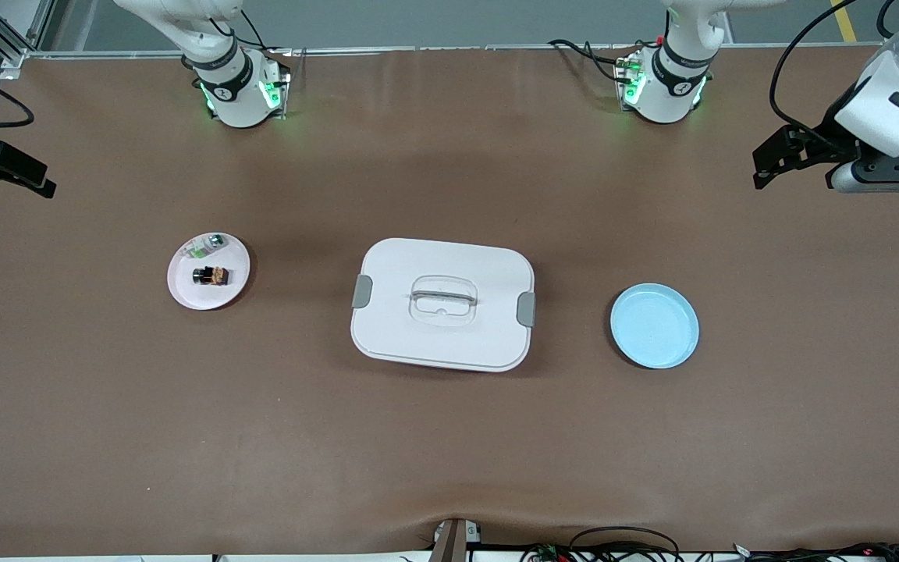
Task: Transfer orange switch to right arm and place
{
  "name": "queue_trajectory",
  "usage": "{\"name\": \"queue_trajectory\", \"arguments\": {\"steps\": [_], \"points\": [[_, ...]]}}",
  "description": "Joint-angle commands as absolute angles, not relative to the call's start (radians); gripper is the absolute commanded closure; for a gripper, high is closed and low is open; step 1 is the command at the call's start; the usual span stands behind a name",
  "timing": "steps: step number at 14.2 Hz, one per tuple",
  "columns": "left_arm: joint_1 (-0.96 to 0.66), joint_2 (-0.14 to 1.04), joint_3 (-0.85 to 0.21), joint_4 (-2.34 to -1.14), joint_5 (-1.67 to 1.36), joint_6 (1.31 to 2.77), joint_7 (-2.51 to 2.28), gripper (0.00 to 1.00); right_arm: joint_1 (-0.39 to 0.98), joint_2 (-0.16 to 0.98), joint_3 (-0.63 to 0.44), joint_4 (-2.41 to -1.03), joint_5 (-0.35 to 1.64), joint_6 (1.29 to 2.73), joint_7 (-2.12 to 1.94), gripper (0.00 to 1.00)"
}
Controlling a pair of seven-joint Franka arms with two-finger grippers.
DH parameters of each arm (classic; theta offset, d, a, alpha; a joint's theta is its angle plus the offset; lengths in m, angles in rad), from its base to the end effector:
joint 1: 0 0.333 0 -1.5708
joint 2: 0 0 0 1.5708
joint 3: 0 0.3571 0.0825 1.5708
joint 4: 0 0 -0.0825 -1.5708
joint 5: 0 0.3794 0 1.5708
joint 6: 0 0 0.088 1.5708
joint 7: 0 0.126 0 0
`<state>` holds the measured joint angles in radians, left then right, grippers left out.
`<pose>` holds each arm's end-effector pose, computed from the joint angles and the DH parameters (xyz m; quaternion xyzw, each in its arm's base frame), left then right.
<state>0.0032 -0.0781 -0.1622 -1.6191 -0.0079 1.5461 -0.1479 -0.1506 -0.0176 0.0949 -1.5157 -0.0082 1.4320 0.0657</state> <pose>0.5128 -0.0872 0.6631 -1.0000 0.0054 -0.0024 0.0020 0.5273 -0.0300 0.6698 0.9976 -0.0611 -0.0331 0.0051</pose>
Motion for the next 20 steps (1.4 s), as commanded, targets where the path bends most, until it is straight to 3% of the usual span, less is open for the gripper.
{"name": "queue_trajectory", "arguments": {"steps": [1, 6, 11, 20], "points": [[0.008, -0.071, -0.161, -1.595, -0.018, 1.551, -0.143, 0.00, -0.166, -0.005, 0.107, -1.491, 0.014, 1.425, 0.074, 0.00], [0.009, -0.069, -0.161, -1.589, -0.020, 1.548, -0.143, 0.00, -0.123, -0.002, 0.091, -1.491, -0.005, 1.425, 0.074, 0.00], [0.006, -0.011, -0.167, -1.530, -0.014, 1.506, -0.147, 0.00, 0.066, 0.002, -0.109, -1.491, -0.003, 1.425, 0.074, 0.00], [0.009, -0.021, -0.152, -1.497, -0.015, 1.485, -0.158, 0.00, 0.061, 0.002, -0.109, -1.486, 0.014, 1.424, 0.074, 0.00]]}}
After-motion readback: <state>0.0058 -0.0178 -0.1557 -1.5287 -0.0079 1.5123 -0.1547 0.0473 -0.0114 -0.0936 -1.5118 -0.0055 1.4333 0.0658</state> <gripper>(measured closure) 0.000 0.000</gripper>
